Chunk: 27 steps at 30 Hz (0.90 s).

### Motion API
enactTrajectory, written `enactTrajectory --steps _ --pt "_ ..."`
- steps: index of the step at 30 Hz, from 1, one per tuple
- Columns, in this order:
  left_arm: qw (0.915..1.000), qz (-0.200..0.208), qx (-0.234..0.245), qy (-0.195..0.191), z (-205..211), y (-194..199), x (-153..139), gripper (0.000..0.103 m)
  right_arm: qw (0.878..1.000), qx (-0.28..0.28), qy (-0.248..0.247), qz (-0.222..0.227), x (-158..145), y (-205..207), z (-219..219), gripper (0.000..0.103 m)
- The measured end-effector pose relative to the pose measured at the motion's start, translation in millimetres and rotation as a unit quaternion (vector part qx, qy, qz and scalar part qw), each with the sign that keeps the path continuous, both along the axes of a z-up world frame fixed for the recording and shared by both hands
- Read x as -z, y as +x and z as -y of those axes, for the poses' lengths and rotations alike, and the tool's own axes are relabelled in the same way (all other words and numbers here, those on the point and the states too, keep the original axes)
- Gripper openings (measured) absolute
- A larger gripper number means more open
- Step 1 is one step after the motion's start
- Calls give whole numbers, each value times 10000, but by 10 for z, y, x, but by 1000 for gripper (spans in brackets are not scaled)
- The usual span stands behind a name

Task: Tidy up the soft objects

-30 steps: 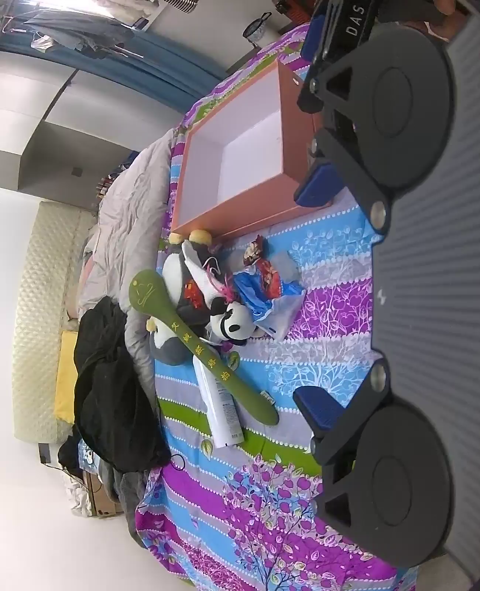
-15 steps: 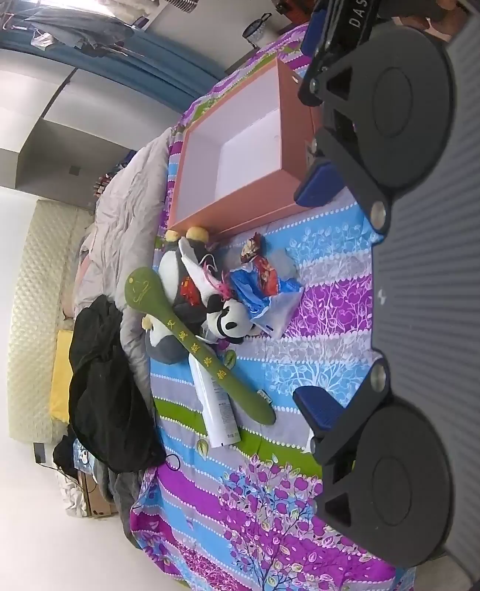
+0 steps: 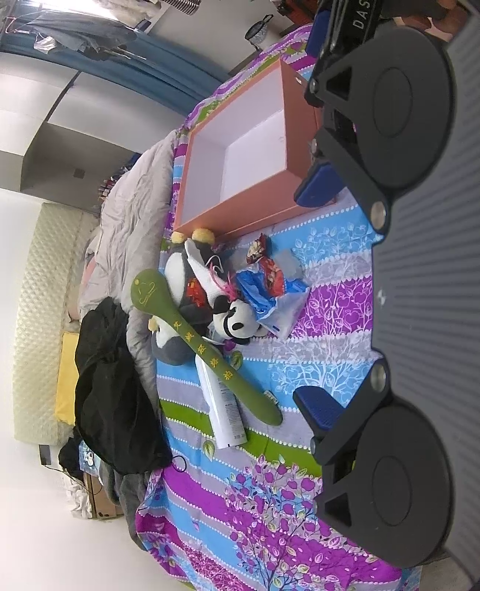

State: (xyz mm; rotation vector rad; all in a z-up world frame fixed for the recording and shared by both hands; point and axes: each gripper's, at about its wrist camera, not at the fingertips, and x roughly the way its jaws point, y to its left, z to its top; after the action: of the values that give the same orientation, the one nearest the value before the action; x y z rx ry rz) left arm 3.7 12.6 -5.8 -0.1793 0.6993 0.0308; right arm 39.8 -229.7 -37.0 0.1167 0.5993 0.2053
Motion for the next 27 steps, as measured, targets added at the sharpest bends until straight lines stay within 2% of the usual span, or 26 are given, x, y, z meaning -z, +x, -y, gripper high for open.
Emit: enactTrajectory --steps 27 --pt "10000 -52 -16 54 -47 13 10 103 10000 34 27 -74 24 5 -1 103"
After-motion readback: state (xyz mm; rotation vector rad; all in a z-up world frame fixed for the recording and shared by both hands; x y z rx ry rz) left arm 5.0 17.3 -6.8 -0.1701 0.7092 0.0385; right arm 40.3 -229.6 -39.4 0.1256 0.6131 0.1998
